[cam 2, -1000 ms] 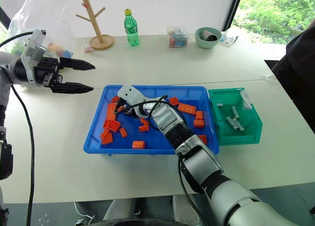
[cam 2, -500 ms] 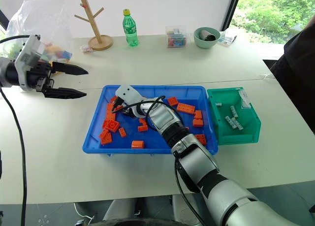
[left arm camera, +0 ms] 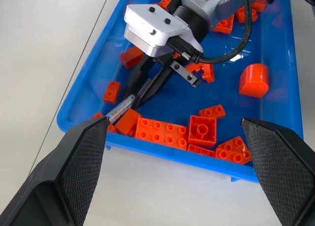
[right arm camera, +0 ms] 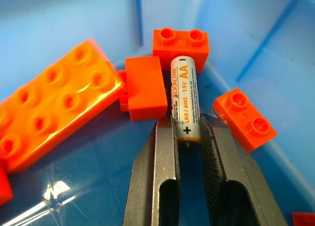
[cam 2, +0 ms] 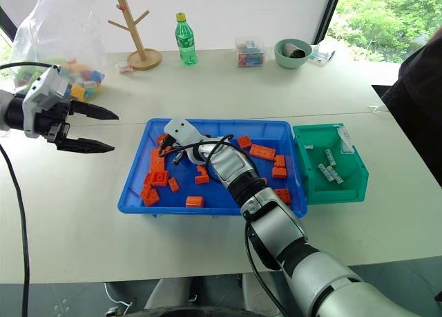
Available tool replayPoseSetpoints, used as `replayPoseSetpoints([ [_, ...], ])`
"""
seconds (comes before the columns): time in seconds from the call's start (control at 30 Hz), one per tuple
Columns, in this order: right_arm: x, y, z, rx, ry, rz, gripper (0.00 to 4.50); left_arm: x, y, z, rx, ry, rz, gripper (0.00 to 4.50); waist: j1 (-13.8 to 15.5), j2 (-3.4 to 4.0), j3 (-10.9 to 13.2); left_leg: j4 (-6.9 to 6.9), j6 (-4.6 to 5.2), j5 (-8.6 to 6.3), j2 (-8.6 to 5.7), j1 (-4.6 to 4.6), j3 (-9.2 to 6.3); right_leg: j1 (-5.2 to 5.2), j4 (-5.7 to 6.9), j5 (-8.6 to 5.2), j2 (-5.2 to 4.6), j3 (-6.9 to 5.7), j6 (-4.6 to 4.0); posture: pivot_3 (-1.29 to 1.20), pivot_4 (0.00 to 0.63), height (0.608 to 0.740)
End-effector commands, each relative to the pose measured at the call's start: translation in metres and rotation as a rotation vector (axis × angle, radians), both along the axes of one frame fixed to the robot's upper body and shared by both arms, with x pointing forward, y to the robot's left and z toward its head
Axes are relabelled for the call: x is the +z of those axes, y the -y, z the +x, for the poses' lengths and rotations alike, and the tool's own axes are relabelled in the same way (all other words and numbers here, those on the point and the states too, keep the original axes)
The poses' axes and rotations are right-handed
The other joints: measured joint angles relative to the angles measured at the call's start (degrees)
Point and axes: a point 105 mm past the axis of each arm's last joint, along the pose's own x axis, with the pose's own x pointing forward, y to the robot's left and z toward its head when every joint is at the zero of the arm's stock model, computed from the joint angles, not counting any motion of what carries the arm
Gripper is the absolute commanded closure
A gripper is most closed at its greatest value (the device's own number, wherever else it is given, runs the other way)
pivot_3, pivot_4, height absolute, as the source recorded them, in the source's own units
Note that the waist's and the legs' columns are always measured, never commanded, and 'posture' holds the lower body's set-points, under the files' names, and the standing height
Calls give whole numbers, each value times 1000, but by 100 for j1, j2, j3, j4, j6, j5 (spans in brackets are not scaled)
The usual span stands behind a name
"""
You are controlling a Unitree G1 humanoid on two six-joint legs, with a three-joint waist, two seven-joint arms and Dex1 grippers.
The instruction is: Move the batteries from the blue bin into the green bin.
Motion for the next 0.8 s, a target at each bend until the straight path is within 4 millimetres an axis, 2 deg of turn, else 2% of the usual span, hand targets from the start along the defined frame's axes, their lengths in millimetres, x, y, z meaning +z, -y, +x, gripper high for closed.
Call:
replayPoseSetpoints([
  [0.03, 8, 6, 1, -11, 20, -17, 4425, 16, 5, 0, -28, 56, -31, 0, 7, 0, 0, 0, 0, 0, 0, 0, 0, 0, 0, 0, 0, 0, 0, 0, 150, 736],
  [0.1, 15, 10, -1, -5, 27, -16, 4425, 17, 8, 1, -35, 54, -42, 0, 15, 0, 0, 1, 0, 0, 0, -1, 0, 1, -1, 0, 0, -1, 0, 0, 150, 736],
  [0.2, 39, 21, -7, 4, 62, 0, 4425, 18, 13, 2, -48, 48, -59, 0, 13, 0, 0, 1, 0, 0, 0, -3, 0, 1, -2, 0, -1, -1, 0, 0, 150, 736],
  [0.3, 77, 41, -23, 8, 63, 60, 4425, 18, 20, 4, -71, 41, -92, 0, 16, 1, 1, 1, 0, 0, 0, -5, -1, -2, -2, 0, -2, -1, 0, 0, 150, 736],
  [0.37, 102, 68, -41, 3, 39, 106, 4425, 19, 28, 5, -94, 42, -117, 0, 22, 1, 1, 1, 0, 0, 0, -7, -2, -4, -2, 0, -2, -1, 0, 0, 150, 736],
  [0.4, 112, 88, -50, -21, 19, 128, 4425, 21, 33, 6, -108, 40, -137, 0, 45, 1, 1, 1, 1, 0, 0, -8, -5, -3, -3, 0, -3, -2, 0, 0, 150, 736],
  [0.47, 123, 119, -63, -78, -8, 146, 4425, 23, 39, 7, -126, 36, -167, 0, 64, 0, 0, 1, 2, -1, 0, -12, -8, 1, -11, 0, -6, -6, 0, 0, 150, 736],
  [0.53, 128, 155, -69, -176, -1, 123, 4425, 26, 43, 9, -136, 35, -191, 0, 97, -1, 0, 1, 7, -4, 0, -12, -8, 9, -22, 0, -7, -7, 0, 0, 150, 736],
  [0.6, 125, 201, -78, -301, 29, 38, 4425, 26, 46, 10, -143, 34, -201, 0, 156, -1, 0, 1, 9, -5, 0, -11, -6, 11, -27, 0, -7, -8, 0, 0, 150, 736],
  [0.67, 115, 247, -99, -430, -8, -41, 4425, 23, 48, 13, -147, 31, -200, 0, 207, 0, 0, -1, 15, -8, 0, -11, -4, 14, -35, 0, -7, -8, 0, 0, 150, 736],
  [0.7, 111, 260, -108, -472, -29, -65, 4425, 22, 49, 14, -148, 30, -200, 0, 210, 0, 0, -2, 19, -11, 0, -14, -3, 15, -41, -1, -7, -9, 0, 0, 150, 736],
  [0.8, 98, 283, -124, -549, -55, -118, 4425, 23, 54, 15, -163, 26, -208, 0, 149, 0, 0, -3, 23, -13, 3, -13, 8, 16, -43, -1, -5, -5, 1, 0, 150, 736],
])
